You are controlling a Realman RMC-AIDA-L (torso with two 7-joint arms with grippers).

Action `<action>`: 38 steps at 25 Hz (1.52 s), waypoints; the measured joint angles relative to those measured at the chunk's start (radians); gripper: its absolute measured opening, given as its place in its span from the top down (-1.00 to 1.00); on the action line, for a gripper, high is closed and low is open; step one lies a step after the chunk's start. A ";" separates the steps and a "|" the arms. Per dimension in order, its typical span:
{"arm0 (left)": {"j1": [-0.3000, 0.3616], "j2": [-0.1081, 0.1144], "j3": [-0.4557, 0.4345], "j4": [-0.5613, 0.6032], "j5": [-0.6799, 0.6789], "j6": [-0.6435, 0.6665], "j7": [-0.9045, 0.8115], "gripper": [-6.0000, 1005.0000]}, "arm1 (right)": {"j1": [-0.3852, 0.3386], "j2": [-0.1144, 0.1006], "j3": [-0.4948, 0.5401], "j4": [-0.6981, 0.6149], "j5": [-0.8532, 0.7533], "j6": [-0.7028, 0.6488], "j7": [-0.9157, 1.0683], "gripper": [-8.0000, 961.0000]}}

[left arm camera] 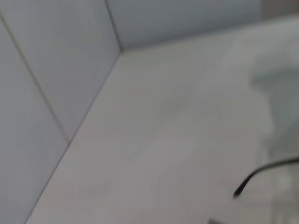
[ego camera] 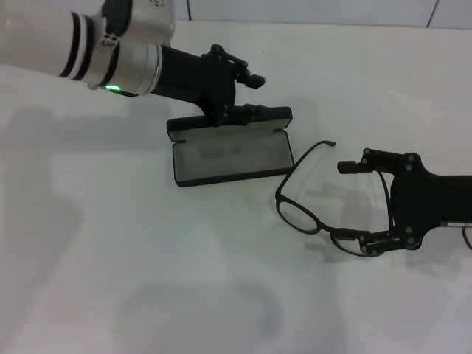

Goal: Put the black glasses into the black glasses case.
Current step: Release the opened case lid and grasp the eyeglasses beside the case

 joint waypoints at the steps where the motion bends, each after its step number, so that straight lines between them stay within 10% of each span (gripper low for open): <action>1: 0.010 0.004 0.000 0.000 -0.024 0.034 0.001 0.24 | 0.000 0.000 0.001 0.000 0.002 0.000 0.000 -0.81; 8: 0.140 0.003 0.000 0.019 -0.352 0.162 0.012 0.11 | 0.015 0.001 0.010 -0.057 0.001 -0.005 0.137 -0.81; 17: 0.320 -0.005 -0.002 0.154 -0.629 0.093 0.047 0.12 | 0.166 0.001 -0.075 -0.430 -0.369 -0.048 0.895 -0.75; 26: 0.345 -0.002 -0.001 0.207 -0.670 0.060 0.043 0.12 | 0.428 0.004 -0.193 -0.457 -0.694 -0.203 1.316 -0.53; 38: 0.357 -0.006 -0.001 0.231 -0.667 0.060 0.056 0.11 | 0.493 0.015 -0.418 -0.399 -0.756 -0.087 1.450 -0.12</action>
